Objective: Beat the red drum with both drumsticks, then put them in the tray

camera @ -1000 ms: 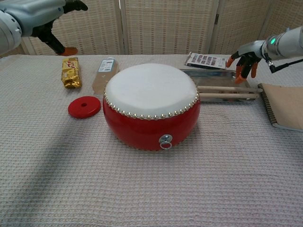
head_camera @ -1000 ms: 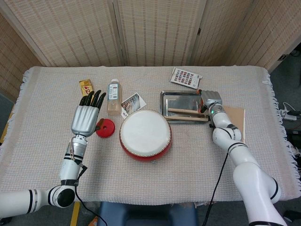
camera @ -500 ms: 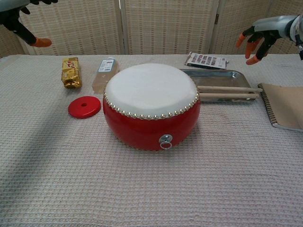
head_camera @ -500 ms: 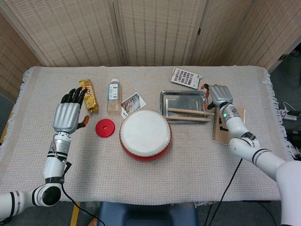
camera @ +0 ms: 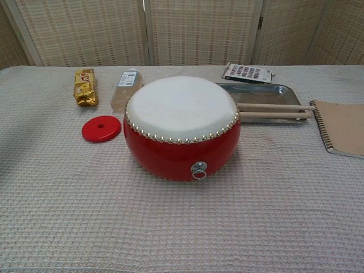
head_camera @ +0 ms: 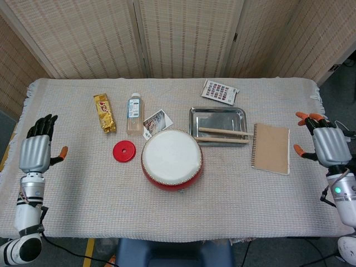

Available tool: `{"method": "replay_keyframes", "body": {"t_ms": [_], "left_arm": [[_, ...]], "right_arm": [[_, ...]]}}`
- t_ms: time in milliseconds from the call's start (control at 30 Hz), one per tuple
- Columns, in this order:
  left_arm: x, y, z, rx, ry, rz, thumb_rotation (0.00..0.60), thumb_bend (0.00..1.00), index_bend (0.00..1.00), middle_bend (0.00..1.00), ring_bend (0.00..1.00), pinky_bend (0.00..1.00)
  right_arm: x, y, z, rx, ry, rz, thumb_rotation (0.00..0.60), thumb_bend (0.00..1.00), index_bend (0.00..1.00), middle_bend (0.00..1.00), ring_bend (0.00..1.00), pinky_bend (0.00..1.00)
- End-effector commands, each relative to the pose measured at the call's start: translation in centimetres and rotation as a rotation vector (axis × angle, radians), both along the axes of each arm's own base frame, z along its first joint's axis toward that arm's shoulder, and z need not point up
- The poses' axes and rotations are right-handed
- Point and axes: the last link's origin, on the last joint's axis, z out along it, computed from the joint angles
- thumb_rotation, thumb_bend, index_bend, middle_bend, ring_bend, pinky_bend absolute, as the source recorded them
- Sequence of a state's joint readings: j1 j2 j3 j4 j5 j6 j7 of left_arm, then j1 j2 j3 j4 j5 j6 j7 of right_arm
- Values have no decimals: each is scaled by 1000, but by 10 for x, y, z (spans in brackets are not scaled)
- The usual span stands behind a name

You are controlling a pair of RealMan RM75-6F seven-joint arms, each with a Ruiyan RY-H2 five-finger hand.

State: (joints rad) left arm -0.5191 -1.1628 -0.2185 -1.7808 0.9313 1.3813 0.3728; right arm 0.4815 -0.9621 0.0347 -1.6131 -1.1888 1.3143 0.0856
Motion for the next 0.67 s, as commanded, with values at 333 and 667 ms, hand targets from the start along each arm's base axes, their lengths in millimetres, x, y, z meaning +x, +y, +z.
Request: {"method": "replay_keyframes", "body": {"t_ms": [333, 667], "left_arm": [[-38, -84, -2, 28, 17, 12, 600, 367, 0, 0, 0, 142], [-46, -119, -6, 20, 27, 7, 600, 365, 0, 0, 0, 141]], "right_arm": [[-26, 90, -9, 28, -62, 14, 600, 198, 2, 179, 13, 155], [-35, 101, -25, 27, -110, -10, 600, 198, 0, 139, 13, 154]]}}
